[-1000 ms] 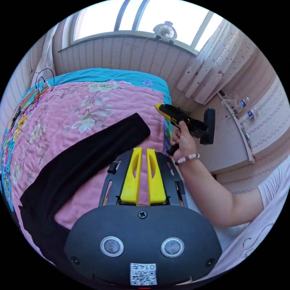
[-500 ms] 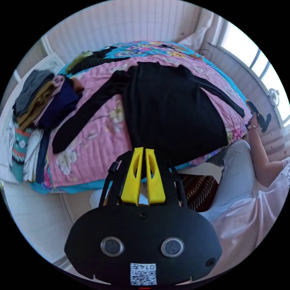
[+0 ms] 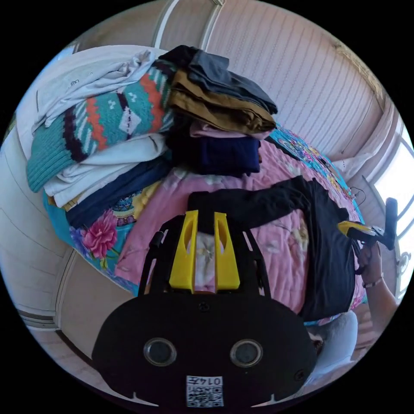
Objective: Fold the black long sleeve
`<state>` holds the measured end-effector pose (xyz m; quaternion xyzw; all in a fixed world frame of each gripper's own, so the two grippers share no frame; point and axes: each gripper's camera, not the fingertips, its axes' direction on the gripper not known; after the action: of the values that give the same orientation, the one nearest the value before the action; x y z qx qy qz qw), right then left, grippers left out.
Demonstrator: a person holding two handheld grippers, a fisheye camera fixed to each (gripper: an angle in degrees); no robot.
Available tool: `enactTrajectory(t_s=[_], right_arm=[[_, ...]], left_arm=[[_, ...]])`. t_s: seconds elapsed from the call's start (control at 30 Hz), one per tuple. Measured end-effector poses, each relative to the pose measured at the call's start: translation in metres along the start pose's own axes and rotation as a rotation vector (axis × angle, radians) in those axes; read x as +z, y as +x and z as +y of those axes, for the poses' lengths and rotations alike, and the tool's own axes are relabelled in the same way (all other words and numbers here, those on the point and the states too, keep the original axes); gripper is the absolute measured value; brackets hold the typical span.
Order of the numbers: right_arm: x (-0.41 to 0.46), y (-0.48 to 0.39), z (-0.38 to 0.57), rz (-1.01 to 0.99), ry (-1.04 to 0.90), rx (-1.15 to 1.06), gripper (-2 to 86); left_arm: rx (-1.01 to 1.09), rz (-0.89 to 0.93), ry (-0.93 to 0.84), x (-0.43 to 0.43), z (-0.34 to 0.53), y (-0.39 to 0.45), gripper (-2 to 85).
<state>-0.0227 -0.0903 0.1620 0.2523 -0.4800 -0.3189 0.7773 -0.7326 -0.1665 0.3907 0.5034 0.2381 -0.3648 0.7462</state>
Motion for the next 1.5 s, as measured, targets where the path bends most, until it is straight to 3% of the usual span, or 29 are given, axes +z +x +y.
enactTrajectory(t_s=[0.13,0.23,0.3,0.57,0.77,0.93,1.1,1.17,1.37,1.5], right_arm=[[0.094,-0.003,-0.053,0.011,-0.07,-0.01,4.2],[0.156,0.009,-0.082,-0.109,-0.123,-0.01,3.4],[0.193,0.017,-0.097,-0.057,-0.163,-0.021,3.5],[0.314,0.052,-0.081,0.085,-0.364,-0.053,1.5],[0.332,0.055,-0.065,0.059,-0.272,-0.063,-0.1],[0.336,0.044,-0.039,0.04,-0.333,-0.144,-0.2],[0.382,0.07,-0.012,0.01,-0.472,-0.111,0.3],[0.384,0.071,-0.012,-0.017,-0.444,-0.128,0.9],[0.402,0.092,-0.052,0.072,-0.296,-0.076,6.7],[0.469,0.124,-0.073,0.16,-0.347,0.012,6.7]], left_arm=[[-0.051,0.134,-0.106,0.003,-0.045,-0.041,7.4],[0.012,0.154,-0.078,-0.025,-0.055,-0.051,3.9],[0.051,0.185,-0.029,-0.064,-0.053,-0.061,0.1],[0.011,0.262,-0.043,-0.148,-0.065,-0.087,0.0],[0.016,0.286,-0.002,-0.21,-0.101,-0.09,-0.8],[0.024,0.376,-0.014,-0.264,-0.121,-0.091,-0.8],[0.094,0.356,-0.21,-0.277,-0.119,-0.071,1.5],[0.102,0.343,-0.212,-0.292,-0.122,-0.067,3.3],[0.109,0.313,-0.112,-0.349,-0.165,-0.062,6.4],[0.056,0.284,-0.128,-0.331,-0.195,-0.059,7.8]])
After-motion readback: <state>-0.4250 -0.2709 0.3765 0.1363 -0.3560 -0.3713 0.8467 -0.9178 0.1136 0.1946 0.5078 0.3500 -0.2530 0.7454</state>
